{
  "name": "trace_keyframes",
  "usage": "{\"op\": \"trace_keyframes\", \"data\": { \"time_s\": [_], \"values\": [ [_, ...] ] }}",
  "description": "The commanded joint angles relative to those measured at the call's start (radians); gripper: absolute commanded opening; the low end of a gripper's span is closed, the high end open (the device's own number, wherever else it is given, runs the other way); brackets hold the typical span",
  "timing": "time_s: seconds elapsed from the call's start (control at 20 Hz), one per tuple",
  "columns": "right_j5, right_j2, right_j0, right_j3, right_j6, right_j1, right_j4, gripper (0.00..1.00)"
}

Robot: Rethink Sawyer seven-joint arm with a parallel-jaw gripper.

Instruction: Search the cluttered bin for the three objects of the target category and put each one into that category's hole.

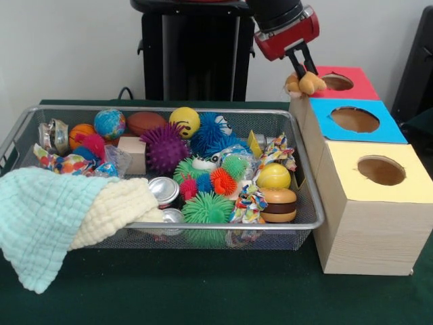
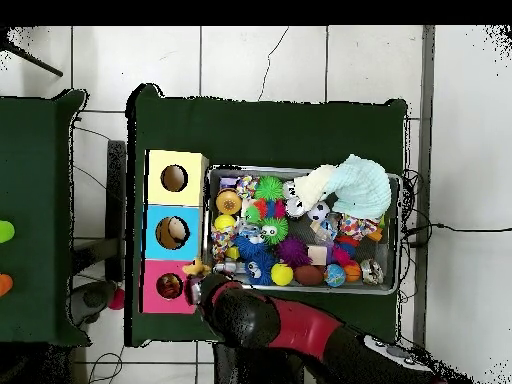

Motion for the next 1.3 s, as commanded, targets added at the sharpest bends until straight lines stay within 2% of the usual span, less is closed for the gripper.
{"op": "trace_keyframes", "data": {
  "time_s": [0.05,0.3,0.45,0.75,0.9,1.1,1.3],
  "values": [
    [0.197,-0.001,0.062,-0.015,0.319,-0.123,0.149,0.0],
    [0.251,-0.014,0.096,-0.009,0.335,-0.189,0.214,0.0],
    [0.244,-0.003,0.1,0.0,0.342,-0.195,0.241,0.0],
    [0.134,0.068,0.051,0.04,0.351,-0.11,0.24,0.0],
    [0.087,0.077,0.035,0.042,0.338,-0.06,0.217,0.0],
    [0.078,0.068,0.032,0.041,0.335,-0.048,0.206,0.0],
    [0.049,0.093,0.018,0.058,0.371,-0.028,0.213,0.0]
  ]
}}
